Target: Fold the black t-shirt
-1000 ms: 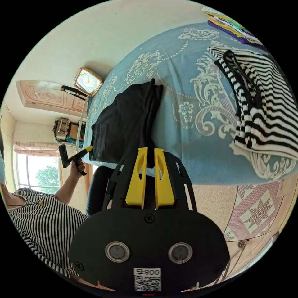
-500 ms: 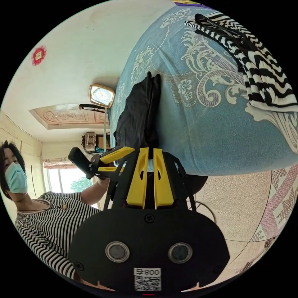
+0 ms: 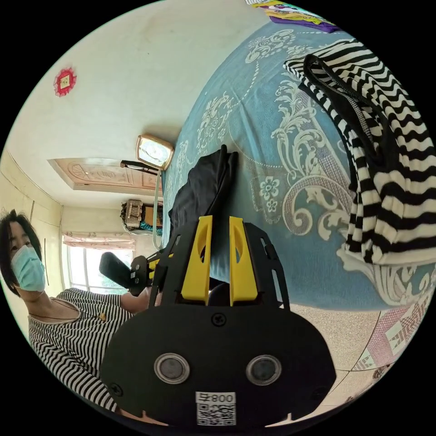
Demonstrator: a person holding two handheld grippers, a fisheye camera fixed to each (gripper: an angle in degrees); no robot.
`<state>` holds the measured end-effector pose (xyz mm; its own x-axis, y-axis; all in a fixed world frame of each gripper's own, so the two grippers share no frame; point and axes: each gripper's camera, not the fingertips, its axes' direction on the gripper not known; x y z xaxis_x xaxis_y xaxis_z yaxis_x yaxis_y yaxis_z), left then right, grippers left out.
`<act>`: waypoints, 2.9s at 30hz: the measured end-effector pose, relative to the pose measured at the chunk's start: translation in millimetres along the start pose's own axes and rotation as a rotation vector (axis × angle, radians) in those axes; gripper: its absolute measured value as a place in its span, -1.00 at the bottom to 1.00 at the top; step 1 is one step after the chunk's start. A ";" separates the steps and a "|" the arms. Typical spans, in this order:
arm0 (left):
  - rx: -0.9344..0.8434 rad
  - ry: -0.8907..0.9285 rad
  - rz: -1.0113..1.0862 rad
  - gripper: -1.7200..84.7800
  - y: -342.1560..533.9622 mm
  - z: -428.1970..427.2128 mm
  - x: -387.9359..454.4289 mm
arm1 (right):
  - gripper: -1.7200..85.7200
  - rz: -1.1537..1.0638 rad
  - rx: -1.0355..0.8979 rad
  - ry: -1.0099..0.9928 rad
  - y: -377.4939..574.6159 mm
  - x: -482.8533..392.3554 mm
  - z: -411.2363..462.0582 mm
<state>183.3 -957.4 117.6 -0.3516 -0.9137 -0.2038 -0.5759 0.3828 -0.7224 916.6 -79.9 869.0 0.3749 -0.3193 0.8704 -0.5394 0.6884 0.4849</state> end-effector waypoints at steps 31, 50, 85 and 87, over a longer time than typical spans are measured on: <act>0.155 0.175 -0.079 -0.92 68.9 -115.6 -40.3 | -0.93 0.028 0.010 -0.074 -138.5 91.9 54.3; 0.492 0.325 -0.908 -0.93 312.7 -325.0 -270.0 | -0.93 -0.252 -0.190 -0.350 -188.9 2.5 338.7; 0.630 0.456 -1.444 -0.94 498.6 -434.9 -349.0 | -0.87 -0.387 -0.513 -0.148 -176.9 156.3 660.4; 0.607 0.398 -1.392 -0.95 490.8 -448.3 -343.0 | -0.87 -0.426 -0.475 -0.185 -172.0 159.2 638.6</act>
<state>-309.5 -394.8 129.2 -0.0387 -0.3576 0.9331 -0.2643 -0.8969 -0.3547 587.6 -665.0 979.0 0.3234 -0.7043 0.6320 0.0341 0.6761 0.7360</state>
